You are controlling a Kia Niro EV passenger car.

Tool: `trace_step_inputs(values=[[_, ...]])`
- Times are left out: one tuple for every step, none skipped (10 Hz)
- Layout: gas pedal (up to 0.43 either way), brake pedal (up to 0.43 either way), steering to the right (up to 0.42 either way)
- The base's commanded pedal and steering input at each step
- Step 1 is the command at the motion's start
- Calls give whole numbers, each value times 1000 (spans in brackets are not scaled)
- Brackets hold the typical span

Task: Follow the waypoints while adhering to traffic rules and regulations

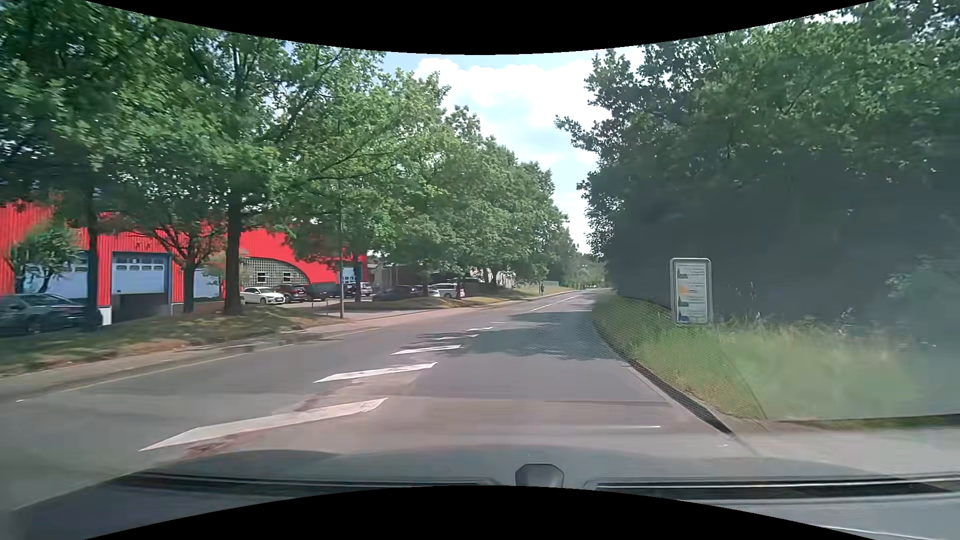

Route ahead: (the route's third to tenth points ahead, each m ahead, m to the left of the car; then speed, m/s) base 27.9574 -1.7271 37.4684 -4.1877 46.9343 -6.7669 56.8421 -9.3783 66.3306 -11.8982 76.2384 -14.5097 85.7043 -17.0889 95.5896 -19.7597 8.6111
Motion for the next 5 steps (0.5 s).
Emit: trace_step_inputs(values=[[268,0,60],[268,0,56],[268,0,48],[268,0,40],[268,0,35]])
